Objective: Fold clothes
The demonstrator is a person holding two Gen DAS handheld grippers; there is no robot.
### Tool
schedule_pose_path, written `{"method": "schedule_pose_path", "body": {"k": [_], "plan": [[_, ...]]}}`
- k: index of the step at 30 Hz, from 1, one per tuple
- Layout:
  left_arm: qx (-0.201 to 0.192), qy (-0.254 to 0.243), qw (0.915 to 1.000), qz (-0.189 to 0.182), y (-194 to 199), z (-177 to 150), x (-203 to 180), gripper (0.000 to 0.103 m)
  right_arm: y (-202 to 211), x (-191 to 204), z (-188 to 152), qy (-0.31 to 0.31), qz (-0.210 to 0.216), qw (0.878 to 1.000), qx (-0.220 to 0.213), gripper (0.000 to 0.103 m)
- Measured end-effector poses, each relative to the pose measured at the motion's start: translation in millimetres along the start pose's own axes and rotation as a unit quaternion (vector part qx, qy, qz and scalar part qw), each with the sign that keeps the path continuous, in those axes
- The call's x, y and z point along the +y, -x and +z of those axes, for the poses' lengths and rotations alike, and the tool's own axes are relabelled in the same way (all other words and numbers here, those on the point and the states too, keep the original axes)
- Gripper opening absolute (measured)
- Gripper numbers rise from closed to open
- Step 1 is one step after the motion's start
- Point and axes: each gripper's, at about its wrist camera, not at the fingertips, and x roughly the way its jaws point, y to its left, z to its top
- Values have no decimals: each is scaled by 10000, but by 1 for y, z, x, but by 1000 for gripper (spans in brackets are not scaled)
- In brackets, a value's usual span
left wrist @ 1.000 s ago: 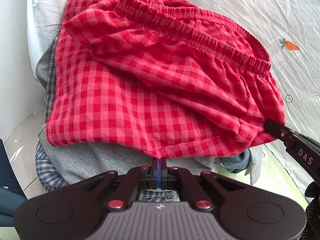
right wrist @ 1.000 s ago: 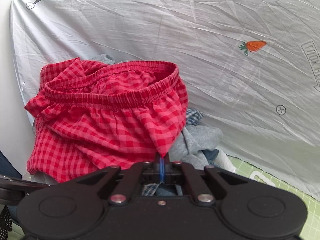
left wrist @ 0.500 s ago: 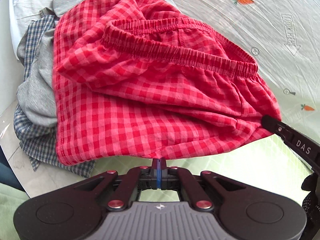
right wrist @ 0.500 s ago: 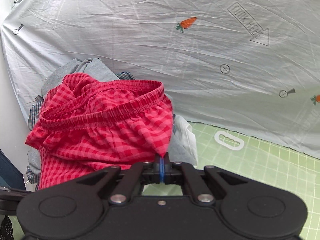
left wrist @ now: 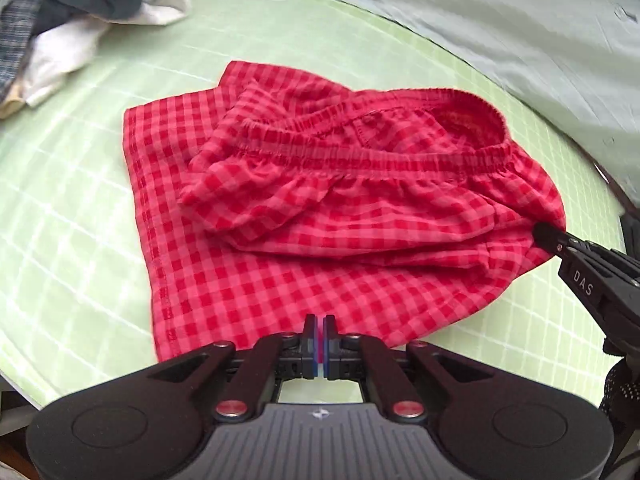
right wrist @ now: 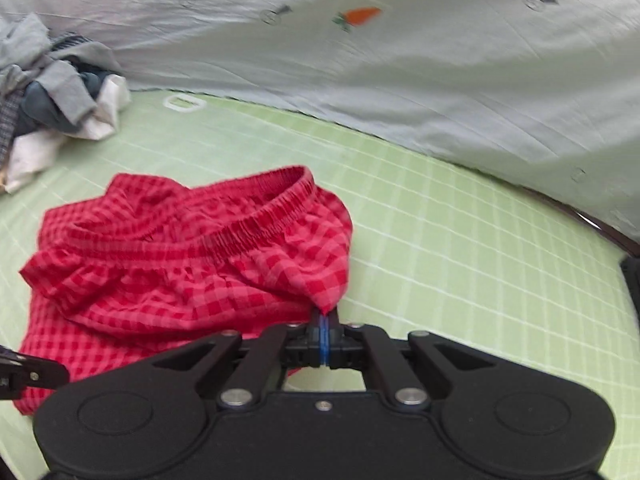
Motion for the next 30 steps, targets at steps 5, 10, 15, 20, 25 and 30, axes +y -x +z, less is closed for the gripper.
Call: {"method": "schedule_pose_path", "body": {"k": [5, 10, 15, 20, 25, 30], "plan": [[62, -307, 9995, 57, 0, -37, -39, 16, 5, -83, -57, -678, -545, 9956, 353, 3], [-65, -280, 9994, 213, 22, -33, -15, 20, 25, -101, -73, -1050, -645, 9922, 186, 27], [-227, -210, 9989, 358, 19, -4, -16, 25, 29, -104, -80, -1369, -584, 9888, -77, 44], [-273, -167, 9987, 401, 30, 12, 8, 30, 22, -112, -60, -1823, -633, 9809, -254, 65], [-217, -86, 9993, 276, 15, 48, 12, 37, -2, -119, -34, -1877, -727, 9794, -175, 77], [-140, -156, 9997, 79, -8, 78, -7, 61, -36, -122, -18, -1480, -815, 9855, 168, 81]]}}
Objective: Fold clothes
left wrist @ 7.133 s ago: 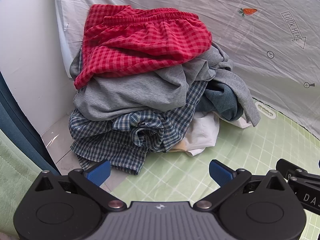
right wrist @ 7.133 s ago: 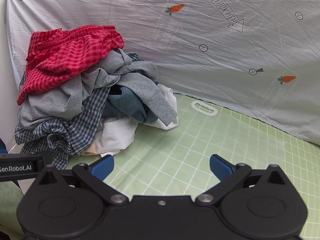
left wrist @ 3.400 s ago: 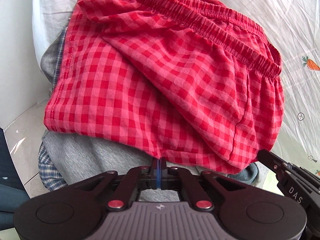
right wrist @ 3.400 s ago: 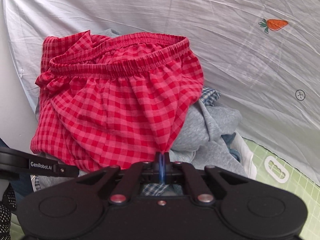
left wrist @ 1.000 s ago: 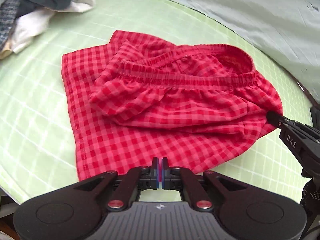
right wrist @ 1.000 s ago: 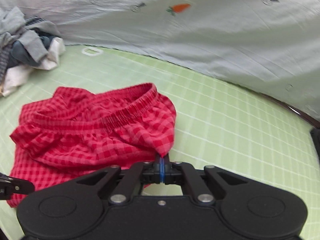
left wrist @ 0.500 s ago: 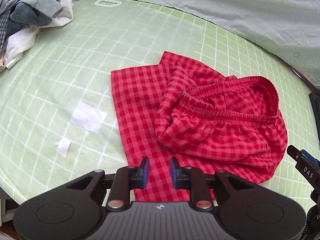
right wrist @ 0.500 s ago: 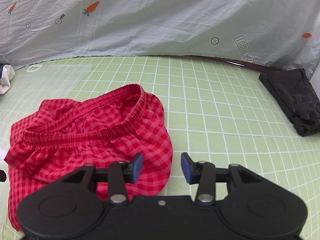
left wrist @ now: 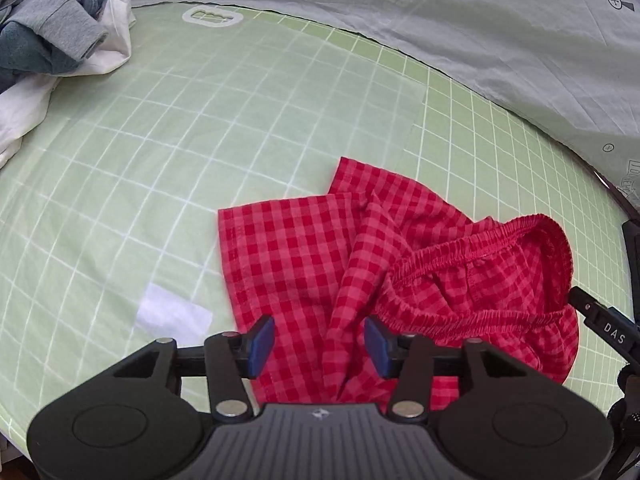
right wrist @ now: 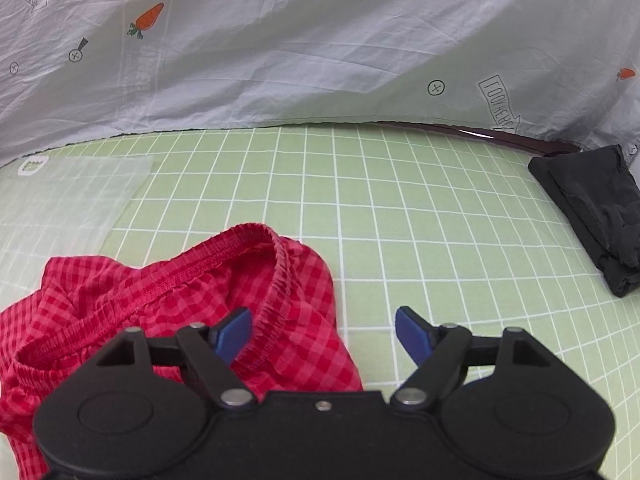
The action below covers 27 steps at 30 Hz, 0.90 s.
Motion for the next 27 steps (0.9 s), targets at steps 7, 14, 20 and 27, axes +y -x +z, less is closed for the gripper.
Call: {"method": "schedule_pose_path", "body": {"k": [7, 14, 20, 27], "plan": [[550, -383, 9978, 6, -51, 19, -37, 72, -51, 8, 22, 371, -116, 9986, 360, 82], [964, -550, 9930, 413, -78, 14, -41, 83, -80, -7, 29, 245, -314, 9976, 569, 82], [904, -799, 9900, 728, -76, 10, -46, 85, -77, -27, 26, -144, -441, 9975, 540, 85], [279, -1414, 9827, 1159, -56, 18, -58, 88, -53, -45, 32, -454, -600, 9970, 187, 87]]}}
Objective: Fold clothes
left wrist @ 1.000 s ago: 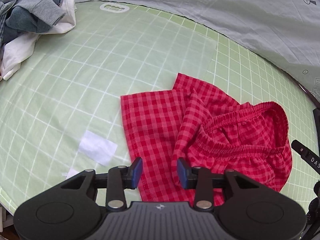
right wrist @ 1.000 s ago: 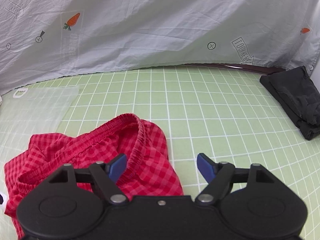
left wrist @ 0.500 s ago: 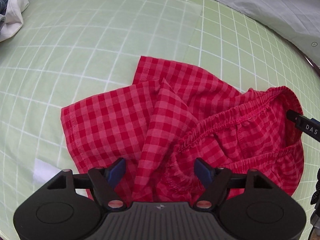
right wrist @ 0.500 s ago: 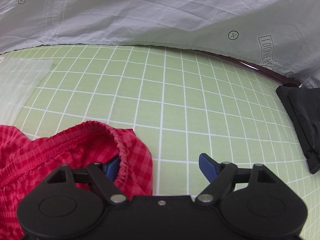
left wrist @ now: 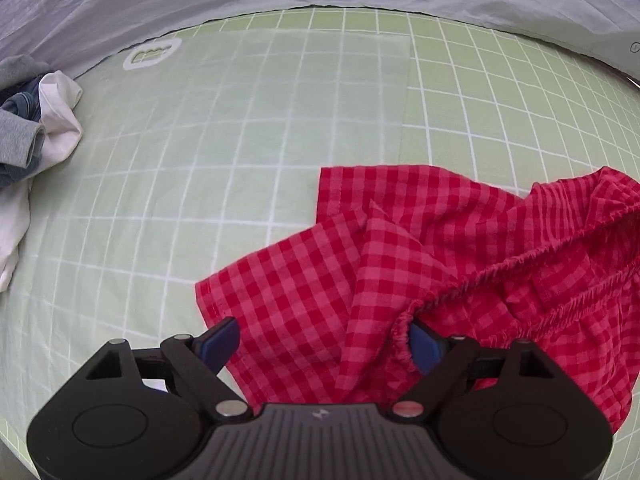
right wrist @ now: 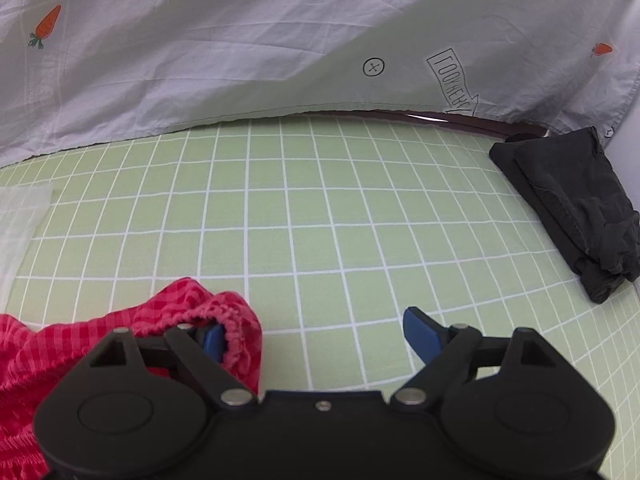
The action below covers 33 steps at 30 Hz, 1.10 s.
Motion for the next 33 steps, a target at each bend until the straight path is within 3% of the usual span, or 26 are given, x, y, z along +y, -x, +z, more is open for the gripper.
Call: {"method": "schedule_pose_path", "body": {"k": [8, 14, 20, 23, 27, 29, 33], "plan": [[-339, -398, 9983, 248, 6, 31, -4, 88, -1, 4, 12, 19, -37, 9999, -143, 87], [-774, -337, 9958, 365, 16, 87, 9, 89, -2, 13, 35, -2, -19, 9993, -369, 88], [-1706, -572, 9813, 682, 55, 158, 13, 89, 21, 25, 77, -121, -126, 9935, -1121, 88], [-2293, -492, 9704, 581, 98, 181, 14, 89, 52, 19, 97, -333, -203, 9849, -1685, 88], [-3093, -396, 9495, 357, 161, 181, 16, 91, 105, 4, 104, -603, -352, 9677, -2422, 93], [-3271, -295, 9441, 277, 176, 169, 16, 94, 124, -4, 99, -693, -486, 9611, -2629, 97], [-2864, -202, 9578, 159, 157, 131, 15, 94, 118, -15, 70, -803, -357, 9726, -2154, 98]]}}
